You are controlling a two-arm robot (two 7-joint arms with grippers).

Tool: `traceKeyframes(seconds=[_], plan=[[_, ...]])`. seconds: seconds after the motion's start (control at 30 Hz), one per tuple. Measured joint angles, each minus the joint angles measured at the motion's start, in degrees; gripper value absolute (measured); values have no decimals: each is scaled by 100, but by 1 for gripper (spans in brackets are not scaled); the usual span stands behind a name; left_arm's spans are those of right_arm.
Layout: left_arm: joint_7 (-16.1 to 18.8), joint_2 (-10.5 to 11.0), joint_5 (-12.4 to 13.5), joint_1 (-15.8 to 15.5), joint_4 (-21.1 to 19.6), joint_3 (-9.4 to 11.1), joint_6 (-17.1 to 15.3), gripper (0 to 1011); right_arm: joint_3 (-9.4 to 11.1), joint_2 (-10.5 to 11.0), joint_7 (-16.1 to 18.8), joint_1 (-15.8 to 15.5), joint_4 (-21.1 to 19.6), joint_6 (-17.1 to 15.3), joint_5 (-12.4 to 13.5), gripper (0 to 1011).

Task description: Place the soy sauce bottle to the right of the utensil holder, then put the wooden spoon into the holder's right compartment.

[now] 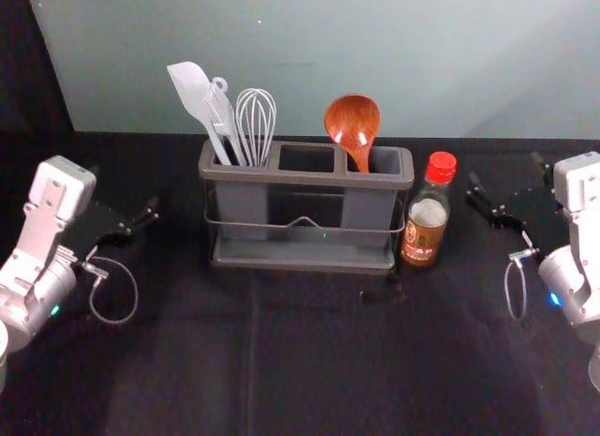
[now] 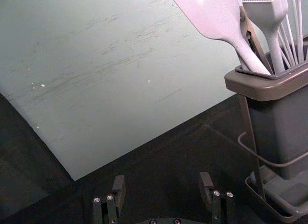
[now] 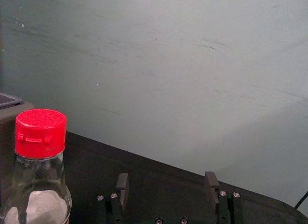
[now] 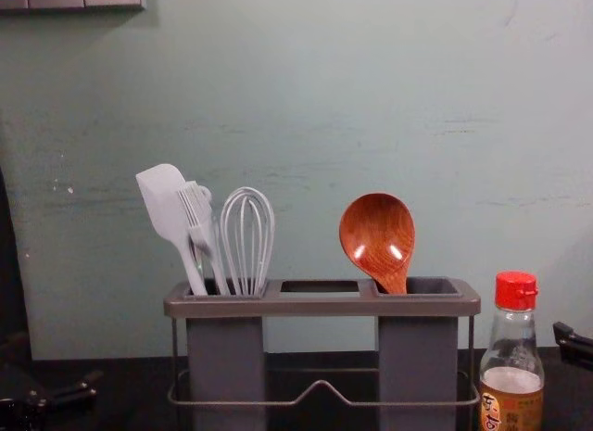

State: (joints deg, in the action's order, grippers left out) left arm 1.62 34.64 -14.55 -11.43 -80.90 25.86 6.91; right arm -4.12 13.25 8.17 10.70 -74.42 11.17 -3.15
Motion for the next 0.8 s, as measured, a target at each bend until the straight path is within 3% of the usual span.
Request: traceKeyframes(seconds=[0.8], plan=[[0,0,1,0,0,0,0,1005,0,0,3,0,0,0,4,1004]])
